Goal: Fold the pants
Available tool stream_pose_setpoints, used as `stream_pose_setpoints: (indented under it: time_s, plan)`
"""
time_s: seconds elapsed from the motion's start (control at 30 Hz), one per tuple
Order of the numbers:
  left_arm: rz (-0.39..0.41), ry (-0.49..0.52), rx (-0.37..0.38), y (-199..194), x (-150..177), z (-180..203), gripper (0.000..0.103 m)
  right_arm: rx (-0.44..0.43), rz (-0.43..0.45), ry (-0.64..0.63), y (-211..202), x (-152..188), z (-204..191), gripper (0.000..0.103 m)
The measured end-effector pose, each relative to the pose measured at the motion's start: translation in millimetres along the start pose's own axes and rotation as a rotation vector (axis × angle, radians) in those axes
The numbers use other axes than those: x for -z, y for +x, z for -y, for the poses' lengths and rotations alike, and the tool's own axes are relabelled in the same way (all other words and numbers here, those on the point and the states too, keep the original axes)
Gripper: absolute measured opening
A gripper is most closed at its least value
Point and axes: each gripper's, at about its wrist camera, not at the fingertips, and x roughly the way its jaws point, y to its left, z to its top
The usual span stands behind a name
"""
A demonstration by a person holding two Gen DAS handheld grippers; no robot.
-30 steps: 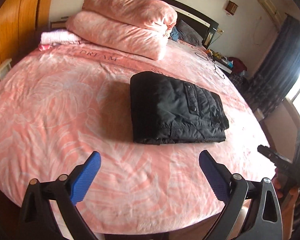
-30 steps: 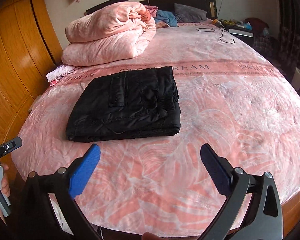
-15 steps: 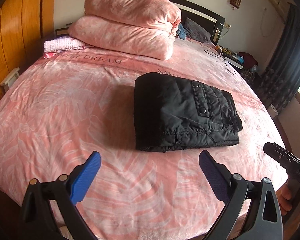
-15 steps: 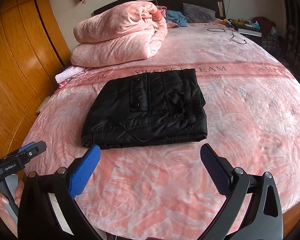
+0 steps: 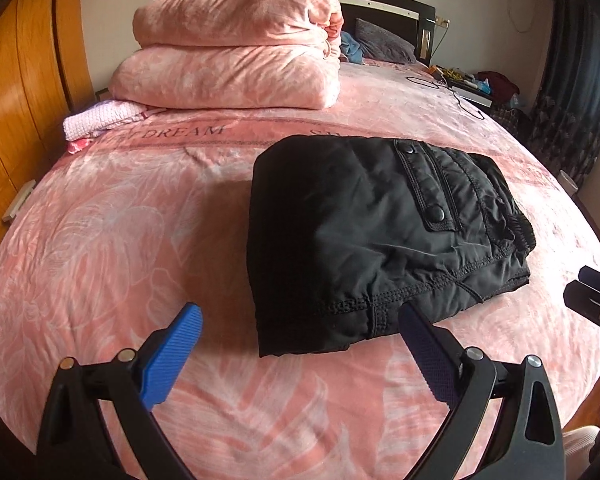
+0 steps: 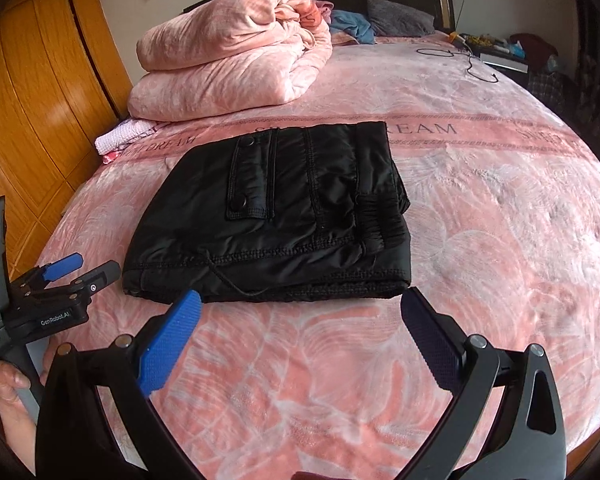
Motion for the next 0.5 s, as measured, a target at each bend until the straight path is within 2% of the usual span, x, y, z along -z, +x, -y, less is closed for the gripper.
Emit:
stream_pose_setpoints:
  time_s: [0.17, 0.3, 0.5]
  plan:
    - [-0.032, -0.033, 0.055, 7.0, 2.1, -0.4, 0.099, 0.029, 0.026, -0.037, -2.4, 0.8, -2.7, 0.100]
    - [-0.022, -0.040, 0.034, 1.3, 4.1, -5.1, 0.099, 0.052, 0.015, -0.041, 2.2, 2.7, -0.3, 0.100]
    - [-0.026, -0.013, 0.000, -5.1, 8.8, -5.2, 0.099, 0.042, 0.022, -0.040, -1.4, 3.9, -3.4, 0.100]
